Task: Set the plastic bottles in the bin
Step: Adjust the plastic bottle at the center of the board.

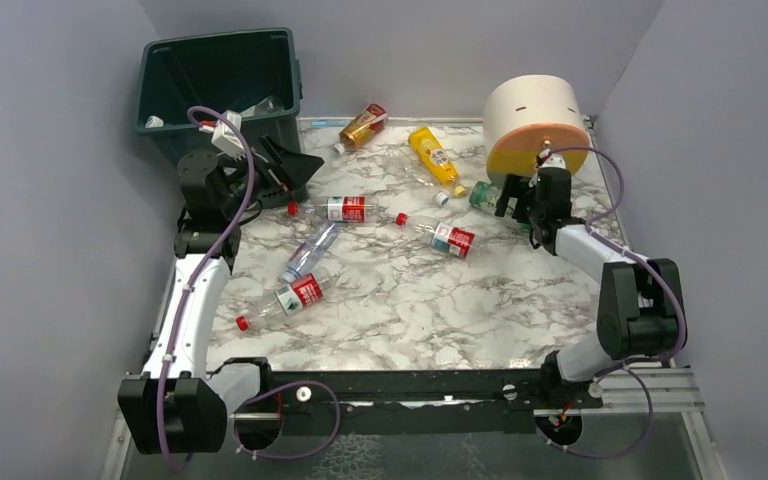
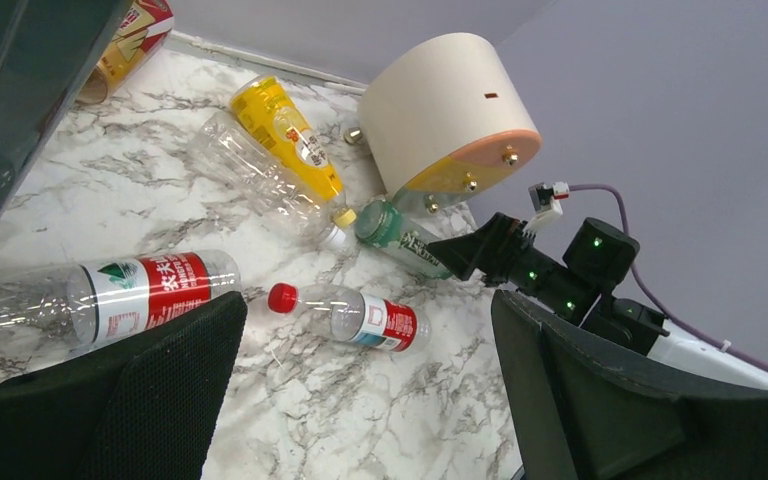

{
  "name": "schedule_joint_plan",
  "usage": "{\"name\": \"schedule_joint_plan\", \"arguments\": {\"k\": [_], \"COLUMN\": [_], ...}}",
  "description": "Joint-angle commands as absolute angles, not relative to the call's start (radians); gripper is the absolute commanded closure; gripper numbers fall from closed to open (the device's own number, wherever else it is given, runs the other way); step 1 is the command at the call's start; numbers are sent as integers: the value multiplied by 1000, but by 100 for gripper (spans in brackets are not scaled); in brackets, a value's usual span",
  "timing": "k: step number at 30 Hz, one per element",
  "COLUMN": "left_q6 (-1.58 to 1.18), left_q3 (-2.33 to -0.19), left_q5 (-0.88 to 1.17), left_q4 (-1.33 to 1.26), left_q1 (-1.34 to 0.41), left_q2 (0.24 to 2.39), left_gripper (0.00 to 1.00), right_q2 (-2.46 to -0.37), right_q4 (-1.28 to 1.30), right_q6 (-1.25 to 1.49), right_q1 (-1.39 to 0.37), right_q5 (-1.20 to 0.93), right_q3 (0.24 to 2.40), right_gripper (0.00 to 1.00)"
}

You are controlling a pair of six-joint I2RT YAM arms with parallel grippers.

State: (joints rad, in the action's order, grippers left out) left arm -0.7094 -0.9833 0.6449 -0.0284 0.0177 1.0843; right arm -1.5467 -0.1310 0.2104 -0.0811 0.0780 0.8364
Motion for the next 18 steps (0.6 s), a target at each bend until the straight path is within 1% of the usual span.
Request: {"name": "schedule_joint_plan", "arguments": {"k": [1,4,8,11,18], "left_q6": [-697,-691,-689,-687,-678], "left_q3": [-1002,-1005,-1005,-1008,-1014], "left_q5": [657,652,641,630,621], "left_q4": [-57,-53,-52,-51,-36], "left_q1": [4,-1,-12,-25,-34], "left_q2": [1077,1079,1086,1091,1086], "left_gripper": [1,1,1,1,1], "right_q2": [-1455,-1366,-1310,-1336,-1491], "right_q4": [-83,-60,-21,-18,-47], "right_q6": [252,252,236,237,219], "right_q1": [-78,-80,-79,-80,-79], "right_q5": [-70,-78,-14,3,33], "right_q3": [761,744,787,830,887], "right_gripper": [2,2,2,2,2]}}
